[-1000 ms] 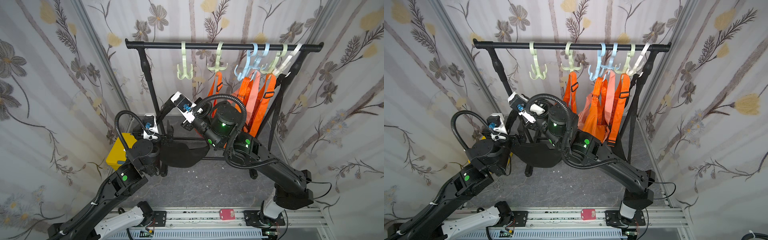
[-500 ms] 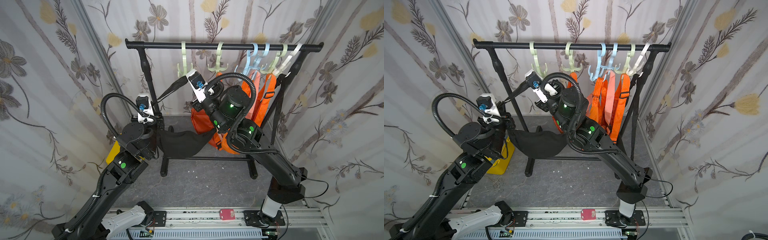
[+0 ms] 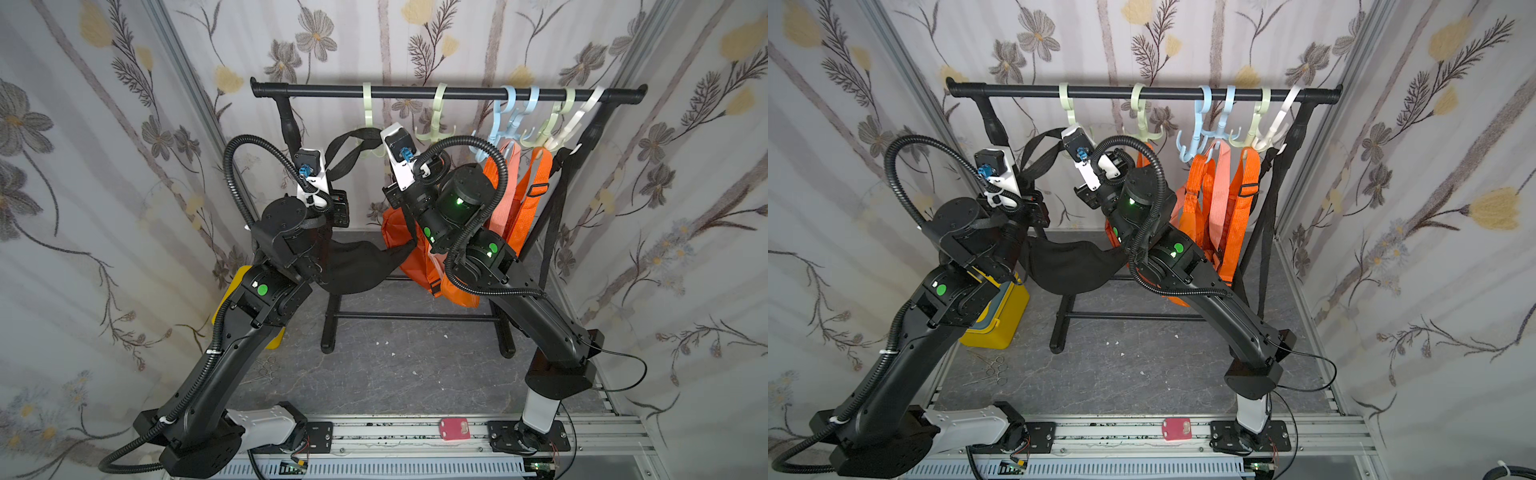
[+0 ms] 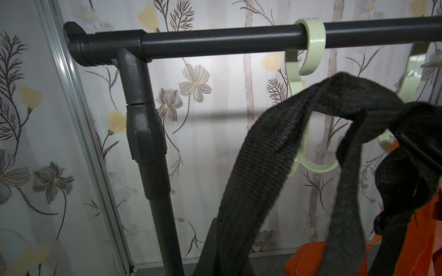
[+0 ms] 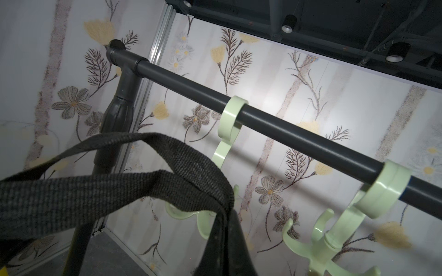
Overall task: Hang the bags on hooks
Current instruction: Hang the bag on the hook.
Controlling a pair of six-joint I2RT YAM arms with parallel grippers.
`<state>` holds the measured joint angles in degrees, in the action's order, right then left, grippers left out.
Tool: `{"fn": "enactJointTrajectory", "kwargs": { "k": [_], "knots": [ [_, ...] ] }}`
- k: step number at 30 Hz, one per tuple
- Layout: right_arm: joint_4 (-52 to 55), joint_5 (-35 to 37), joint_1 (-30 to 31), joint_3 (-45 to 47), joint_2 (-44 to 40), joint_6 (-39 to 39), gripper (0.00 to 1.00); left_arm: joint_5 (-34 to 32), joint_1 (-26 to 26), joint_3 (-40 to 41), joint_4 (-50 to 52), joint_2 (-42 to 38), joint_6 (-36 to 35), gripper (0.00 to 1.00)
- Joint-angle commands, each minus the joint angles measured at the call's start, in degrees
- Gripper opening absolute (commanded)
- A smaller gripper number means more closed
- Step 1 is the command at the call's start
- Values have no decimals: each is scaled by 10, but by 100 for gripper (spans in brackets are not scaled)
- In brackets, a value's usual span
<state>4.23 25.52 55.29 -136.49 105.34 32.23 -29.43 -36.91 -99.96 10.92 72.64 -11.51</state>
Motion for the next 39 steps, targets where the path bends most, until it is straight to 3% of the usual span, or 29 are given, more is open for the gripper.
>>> {"fn": "enactJointTrajectory", "kwargs": {
  "k": [1, 10, 20, 27, 32, 33, 34, 35, 37, 39],
  "knots": [
    [-42, 4, -9, -5, 2, -17, 0, 20, 10, -25, -5, 18, 8, 0],
    [-7, -29, -41, -53, 45, -45, 0, 41, 28, -129, 28, 92, 7, 0],
    [39, -61, -57, -50, 76, -92, 0, 74, 56, -161, 60, 129, 23, 0],
    [12, -78, -62, 46, 29, -122, 0, 88, 57, -22, 32, 70, 35, 0],
    [-20, -76, -58, 125, -23, -141, 0, 134, 58, 75, 14, 34, 53, 0],
    [-18, -74, -56, 132, -29, -142, 5, 144, 58, 85, 9, 28, 56, 16],
    [-14, -67, -53, 138, -37, -142, 13, 151, 59, 98, 2, 19, 60, 47],
    [-9, -61, -49, 145, -45, -142, 22, 157, 58, 108, -5, 10, 61, 71],
    [-5, -52, -41, 172, -66, -142, 53, 165, 58, 121, -12, -3, 66, 89],
    [-2, -37, -31, 202, -89, -142, 73, 160, 58, 133, -17, -25, 70, 94]
  ]
}}
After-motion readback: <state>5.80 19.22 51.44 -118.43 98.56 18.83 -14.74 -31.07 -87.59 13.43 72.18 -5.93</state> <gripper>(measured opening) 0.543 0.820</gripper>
